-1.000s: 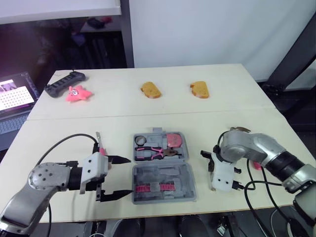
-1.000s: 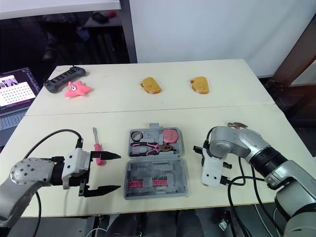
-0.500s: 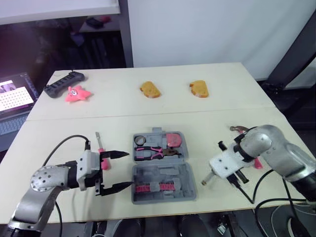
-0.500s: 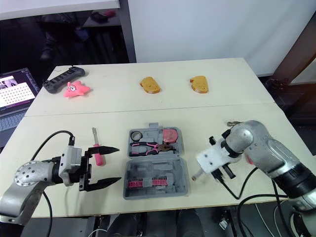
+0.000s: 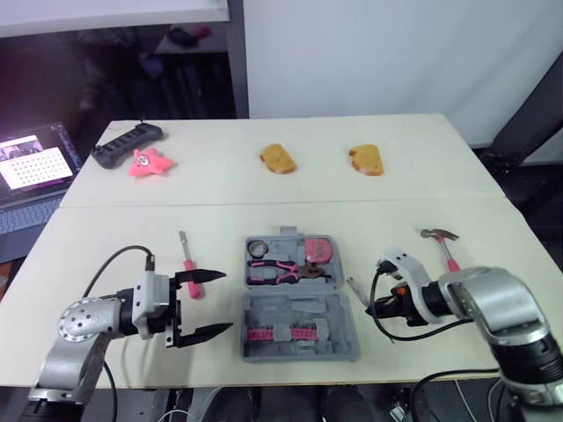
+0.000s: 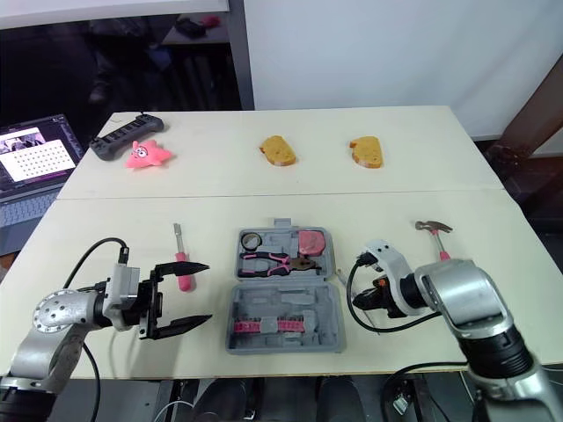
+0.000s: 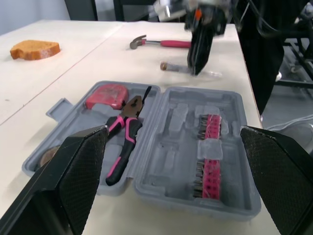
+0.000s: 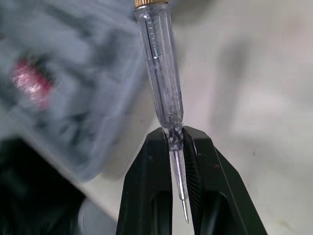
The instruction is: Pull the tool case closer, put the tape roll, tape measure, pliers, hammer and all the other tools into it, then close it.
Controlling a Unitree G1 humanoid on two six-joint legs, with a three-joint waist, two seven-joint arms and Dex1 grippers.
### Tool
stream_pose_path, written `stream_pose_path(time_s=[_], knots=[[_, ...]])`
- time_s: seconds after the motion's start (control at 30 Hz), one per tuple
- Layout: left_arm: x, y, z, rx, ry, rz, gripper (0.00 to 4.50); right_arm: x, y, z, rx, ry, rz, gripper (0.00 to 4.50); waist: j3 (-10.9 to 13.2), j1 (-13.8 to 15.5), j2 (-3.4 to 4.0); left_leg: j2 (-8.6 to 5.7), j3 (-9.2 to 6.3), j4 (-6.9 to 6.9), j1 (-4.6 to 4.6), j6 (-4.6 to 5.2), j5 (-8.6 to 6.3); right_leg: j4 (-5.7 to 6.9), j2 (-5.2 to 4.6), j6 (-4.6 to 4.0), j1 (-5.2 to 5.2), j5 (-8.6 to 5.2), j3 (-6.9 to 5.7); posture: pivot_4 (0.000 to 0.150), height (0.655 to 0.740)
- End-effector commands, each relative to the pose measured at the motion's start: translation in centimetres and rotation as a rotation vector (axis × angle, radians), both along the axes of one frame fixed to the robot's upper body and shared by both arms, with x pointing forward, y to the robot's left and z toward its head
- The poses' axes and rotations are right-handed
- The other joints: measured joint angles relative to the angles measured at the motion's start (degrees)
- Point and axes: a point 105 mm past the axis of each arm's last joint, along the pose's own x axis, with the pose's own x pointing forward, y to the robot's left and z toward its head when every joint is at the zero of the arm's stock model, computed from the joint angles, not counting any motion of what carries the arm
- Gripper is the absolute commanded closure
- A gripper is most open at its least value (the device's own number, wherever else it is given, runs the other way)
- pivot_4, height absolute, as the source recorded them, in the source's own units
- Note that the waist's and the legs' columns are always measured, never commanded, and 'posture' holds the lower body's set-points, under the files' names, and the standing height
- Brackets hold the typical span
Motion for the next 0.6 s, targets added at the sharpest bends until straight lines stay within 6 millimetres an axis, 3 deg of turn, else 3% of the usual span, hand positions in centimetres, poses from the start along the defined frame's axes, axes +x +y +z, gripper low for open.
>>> stream_pose_path(time_s=[0.03, 0.27, 0.43, 0.47, 0.53, 0.6], knots=[[-0.4, 0.1, 0.1, 0.027, -0.001, -0.019, 0.0, 0.5, -1.3, -0.3, -0.046, -0.06, -0.148, 4.46, 0.0, -0.1, 0.01, 0.0, 0.01, 0.0, 0.02, 0.0, 0.0, 0.03, 0.03, -0.01, 0.0, 0.0, 0.01, 0.15, 0.74], [-0.3, 0.4, 0.1, 0.025, 0.027, 0.0, 0.0, 2.2, -2.0, -1.4, -0.081, -0.089, -0.371, 4.46, -0.1, -0.4, -0.1, 0.0, 0.0, 0.0, 0.15, 0.0, 0.0, 0.06, 0.08, -0.02, 0.1, 0.01, 0.0, 0.15, 0.74], [-0.5, 0.5, 0.0, 0.031, 0.03, -0.004, 0.0, 1.5, -1.6, -2.4, -0.098, -0.071, -0.408, 4.46, -0.3, -0.7, -0.37, 0.01, -0.04, -0.01, 0.22, 0.01, 0.0, 0.06, 0.12, -0.02, 0.18, 0.01, -0.02, 0.15, 0.74], [-0.5, 0.5, -0.1, 0.033, 0.032, -0.003, 0.0, 1.4, -1.7, -2.2, -0.119, -0.09, -0.411, 3.77, -0.4, -0.7, -0.38, 0.02, -0.05, -0.01, 0.22, 0.01, 0.0, 0.05, 0.12, -0.02, 0.19, 0.01, -0.02, 0.15, 0.74], [-0.5, 0.6, -0.1, 0.033, 0.037, -0.002, 0.0, 1.0, -1.5, -1.7, -0.14, -0.127, -0.394, 3.26, -0.4, -0.6, -0.35, 0.02, -0.08, -0.01, 0.21, 0.01, 0.0, 0.05, 0.11, -0.03, 0.21, 0.0, -0.02, 0.15, 0.74], [-0.5, 0.7, -0.1, 0.034, 0.041, 0.001, 0.0, 0.8, -1.3, -0.7, -0.166, -0.195, -0.367, 2.32, -0.4, -0.3, -0.33, 0.02, -0.09, -0.01, 0.2, 0.01, 0.0, 0.05, 0.11, -0.02, 0.21, 0.0, -0.02, 0.15, 0.74]])
